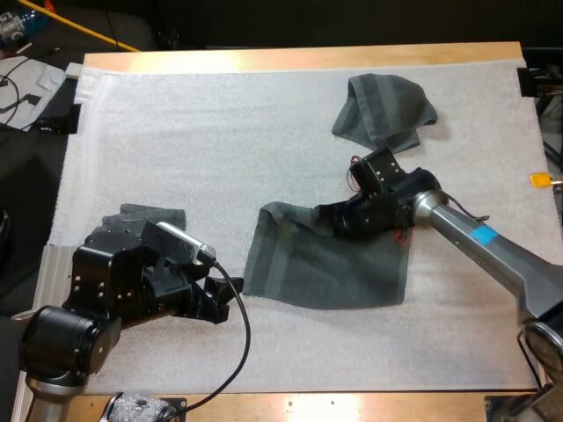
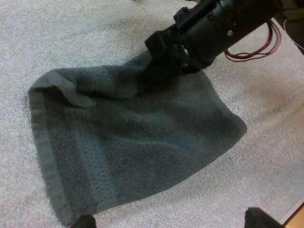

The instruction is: Pick towel from pile, fold and stack

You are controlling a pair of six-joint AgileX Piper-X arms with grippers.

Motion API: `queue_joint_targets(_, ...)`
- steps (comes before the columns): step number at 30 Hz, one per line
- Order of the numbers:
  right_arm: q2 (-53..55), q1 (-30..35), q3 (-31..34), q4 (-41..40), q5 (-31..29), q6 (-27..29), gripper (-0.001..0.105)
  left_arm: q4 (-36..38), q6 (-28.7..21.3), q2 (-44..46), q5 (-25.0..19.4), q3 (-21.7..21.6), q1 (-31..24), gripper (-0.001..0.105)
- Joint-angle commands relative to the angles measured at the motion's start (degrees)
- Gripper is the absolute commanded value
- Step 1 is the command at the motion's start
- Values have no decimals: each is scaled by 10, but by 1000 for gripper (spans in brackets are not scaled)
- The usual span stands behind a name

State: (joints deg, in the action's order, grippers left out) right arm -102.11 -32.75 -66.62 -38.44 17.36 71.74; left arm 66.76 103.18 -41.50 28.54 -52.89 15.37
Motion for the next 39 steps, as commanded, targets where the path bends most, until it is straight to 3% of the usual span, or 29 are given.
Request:
queue_joint_targets(1,-17,-1,-14,6,-5,-10,0,3,3,1,3,-2,1,60)
queue_joint_targets(5,-29,-1,-25,23,-33,-25,0,3,2,1,5,-2,1,60)
queue_joint_targets(13,-30,1,-61,77,-166,-51,0,5,1,3,6,-2,1,60)
queue_joint_targets(21,-20,8,-111,89,-263,-49,0,8,1,2,1,-2,1,60)
queue_joint_targets(26,5,13,-151,78,-310,-15,1,9,-1,3,3,-2,1,60)
queue_joint_targets(31,41,13,-165,31,-289,36,1,8,0,4,3,-2,2,60)
queue_joint_targets(39,74,5,-159,-122,-122,101,1,7,-2,3,5,-2,1,60)
